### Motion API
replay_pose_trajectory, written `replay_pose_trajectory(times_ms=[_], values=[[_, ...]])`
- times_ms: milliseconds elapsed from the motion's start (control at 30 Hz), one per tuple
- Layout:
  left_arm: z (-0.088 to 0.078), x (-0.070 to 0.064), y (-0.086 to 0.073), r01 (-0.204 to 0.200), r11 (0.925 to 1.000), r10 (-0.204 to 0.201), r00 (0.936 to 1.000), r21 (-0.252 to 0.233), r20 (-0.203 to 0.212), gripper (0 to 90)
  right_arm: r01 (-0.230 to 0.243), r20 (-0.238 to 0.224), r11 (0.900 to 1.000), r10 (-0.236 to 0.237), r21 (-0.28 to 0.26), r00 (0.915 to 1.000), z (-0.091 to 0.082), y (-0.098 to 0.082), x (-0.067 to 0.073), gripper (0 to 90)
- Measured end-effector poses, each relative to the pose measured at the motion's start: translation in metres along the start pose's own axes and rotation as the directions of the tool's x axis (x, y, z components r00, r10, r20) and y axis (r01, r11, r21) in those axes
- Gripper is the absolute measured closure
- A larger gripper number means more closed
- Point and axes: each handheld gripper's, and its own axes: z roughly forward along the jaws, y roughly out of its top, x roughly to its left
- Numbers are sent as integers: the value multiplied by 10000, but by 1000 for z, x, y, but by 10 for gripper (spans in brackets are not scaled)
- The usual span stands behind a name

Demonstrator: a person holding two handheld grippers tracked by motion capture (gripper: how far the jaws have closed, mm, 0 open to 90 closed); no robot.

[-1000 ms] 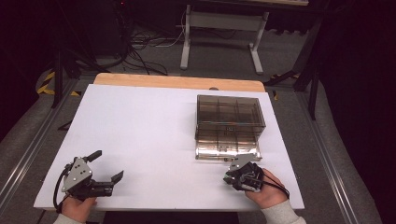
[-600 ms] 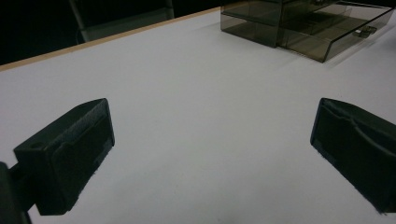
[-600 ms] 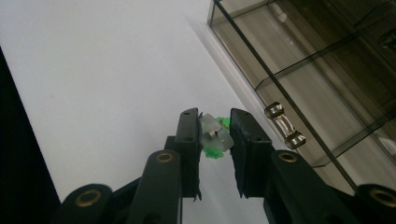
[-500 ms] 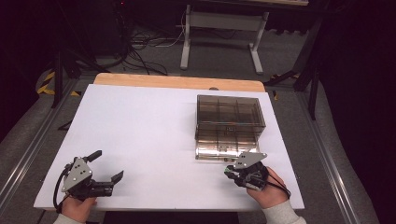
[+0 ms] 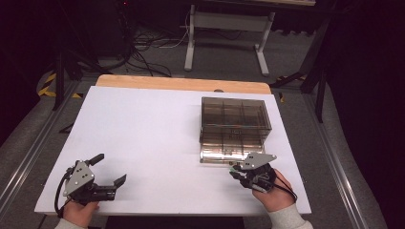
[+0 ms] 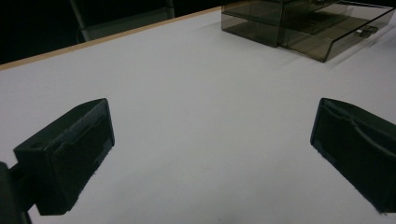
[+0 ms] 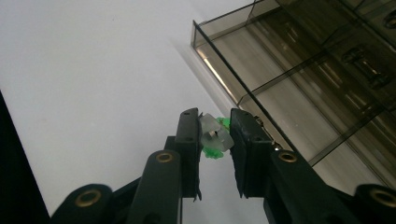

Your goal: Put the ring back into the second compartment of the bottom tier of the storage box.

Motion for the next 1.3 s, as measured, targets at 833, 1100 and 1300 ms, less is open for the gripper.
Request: replay_pose_trajectory(times_ms=[833, 1100, 1300], values=[[0, 0, 0, 38, 10000, -38, 10000, 31, -3, 6, -1169, 676, 9922, 1139, 425, 9912, 10, 16, -29, 742], [0, 0, 0, 23, 10000, -23, 10000, 39, -4, 6, -1563, 961, 9846, 1486, 782, 9842, 18, 20, -39, 743], [0, 0, 0, 32, 10000, -32, 10000, 29, -28, 6, -1968, 1113, 9756, 1858, 971, 9763, 23, 21, -47, 743]])
